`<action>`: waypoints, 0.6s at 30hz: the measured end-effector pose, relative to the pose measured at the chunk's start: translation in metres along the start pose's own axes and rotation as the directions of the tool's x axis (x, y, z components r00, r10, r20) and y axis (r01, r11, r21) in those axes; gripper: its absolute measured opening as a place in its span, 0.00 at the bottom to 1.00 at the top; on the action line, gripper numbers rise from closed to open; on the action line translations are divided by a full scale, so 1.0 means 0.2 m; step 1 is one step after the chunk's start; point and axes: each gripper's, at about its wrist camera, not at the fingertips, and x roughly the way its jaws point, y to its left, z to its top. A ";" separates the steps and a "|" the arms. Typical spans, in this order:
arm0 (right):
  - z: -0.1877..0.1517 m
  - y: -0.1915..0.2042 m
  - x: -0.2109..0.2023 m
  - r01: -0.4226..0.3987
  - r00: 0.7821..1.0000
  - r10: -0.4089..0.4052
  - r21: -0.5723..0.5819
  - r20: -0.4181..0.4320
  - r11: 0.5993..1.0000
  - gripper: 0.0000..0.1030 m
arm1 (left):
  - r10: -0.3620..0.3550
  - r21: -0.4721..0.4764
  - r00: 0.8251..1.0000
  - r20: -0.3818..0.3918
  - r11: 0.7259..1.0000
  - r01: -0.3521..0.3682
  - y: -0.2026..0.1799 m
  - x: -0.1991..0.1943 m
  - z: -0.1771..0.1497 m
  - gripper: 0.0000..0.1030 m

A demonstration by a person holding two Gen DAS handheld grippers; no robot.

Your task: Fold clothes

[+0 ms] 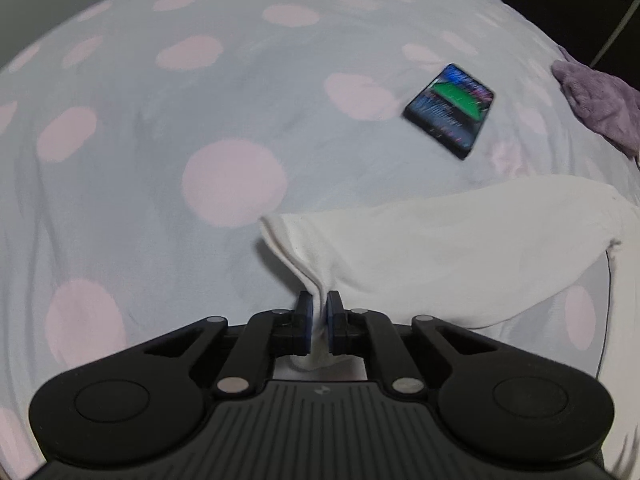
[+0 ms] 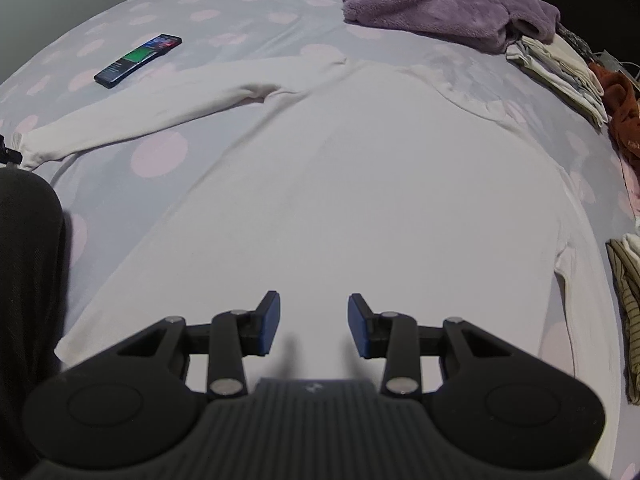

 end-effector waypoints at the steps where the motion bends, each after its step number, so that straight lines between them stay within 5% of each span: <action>1: 0.00 0.00 0.00 -0.001 1.000 0.001 0.001 0.001 1.000 0.40 | -0.003 0.012 1.000 0.001 1.000 0.003 -0.02 -0.02 0.00 0.05; 18: -0.09 -0.07 -0.04 -0.015 0.999 0.012 0.061 0.049 0.998 0.40 | -0.162 0.234 0.986 0.042 0.961 0.148 -0.57 -0.37 0.12 0.05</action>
